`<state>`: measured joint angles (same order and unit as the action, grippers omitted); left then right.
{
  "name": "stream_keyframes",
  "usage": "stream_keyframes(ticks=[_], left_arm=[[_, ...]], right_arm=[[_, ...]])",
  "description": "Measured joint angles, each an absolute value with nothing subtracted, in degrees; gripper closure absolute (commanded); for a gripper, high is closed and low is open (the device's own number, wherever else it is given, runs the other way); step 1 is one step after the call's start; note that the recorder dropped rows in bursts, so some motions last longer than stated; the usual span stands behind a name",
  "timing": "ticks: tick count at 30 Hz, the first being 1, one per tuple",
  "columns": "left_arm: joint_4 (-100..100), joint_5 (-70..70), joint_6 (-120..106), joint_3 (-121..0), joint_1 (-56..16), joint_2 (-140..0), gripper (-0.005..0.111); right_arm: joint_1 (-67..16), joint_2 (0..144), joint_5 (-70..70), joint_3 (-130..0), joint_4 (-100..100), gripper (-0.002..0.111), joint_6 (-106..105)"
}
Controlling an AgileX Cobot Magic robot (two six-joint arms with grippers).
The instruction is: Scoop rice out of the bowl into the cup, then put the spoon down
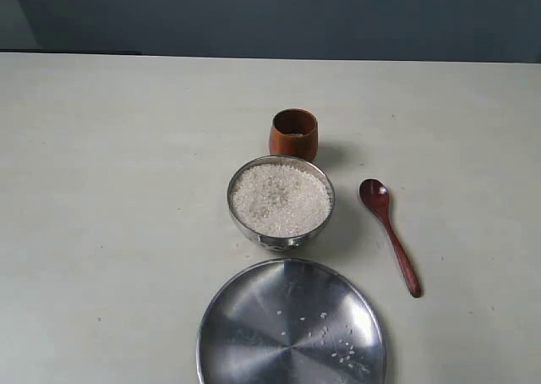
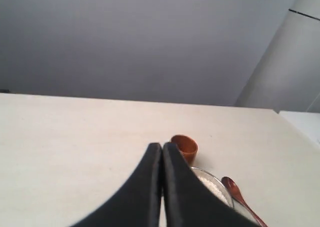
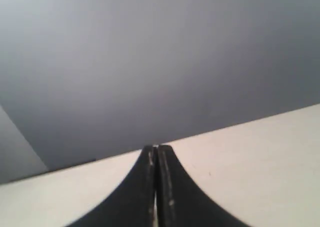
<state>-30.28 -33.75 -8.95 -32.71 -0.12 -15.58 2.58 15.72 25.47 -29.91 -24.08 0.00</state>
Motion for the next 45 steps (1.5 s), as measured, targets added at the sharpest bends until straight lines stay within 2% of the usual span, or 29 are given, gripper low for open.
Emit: stream_keyframes(ticks=[5, 14, 20, 26, 32, 40, 42, 45], left_arm=[[-34.03, -34.54, -12.58, -33.54, -0.12, -23.44, 0.106], [-34.43, -35.19, -16.66, -33.54, -0.12, -39.14, 0.106], [-34.53, -33.57, -22.33, -33.54, -0.12, -53.32, 0.106], [-34.58, -29.93, -23.34, -33.54, -0.12, -59.95, 0.106], [-35.27, -29.31, -24.27, -33.54, -0.12, -63.47, 0.106], [-35.43, -29.31, -24.38, -33.54, -0.12, -63.6, 0.106], [-35.08, -29.31, -24.38, -33.54, -0.12, -63.6, 0.106], [-34.69, -29.53, -24.49, -33.54, -0.12, -63.6, 0.106]], right_arm=[[-1.44, 24.07, 32.09, -33.75, -21.78, 0.108, -4.12], [-7.75, 41.47, 34.25, -35.12, -21.63, 0.108, -10.94], [-8.73, 59.56, 32.11, -35.34, -21.35, 0.108, -15.61], [-9.15, 73.01, 30.49, -35.43, -22.15, 0.108, -18.97], [-15.33, 84.13, 29.43, -38.17, -23.02, 0.09, -19.59], [-19.29, 87.75, 24.11, -37.88, -20.71, 0.088, -11.99], [-20.6, 87.63, 20.19, -36.16, -20.34, 0.088, -10.98], [-23.18, 85.22, 7.1, -28.02, -20.19, 0.088, -8.05]])
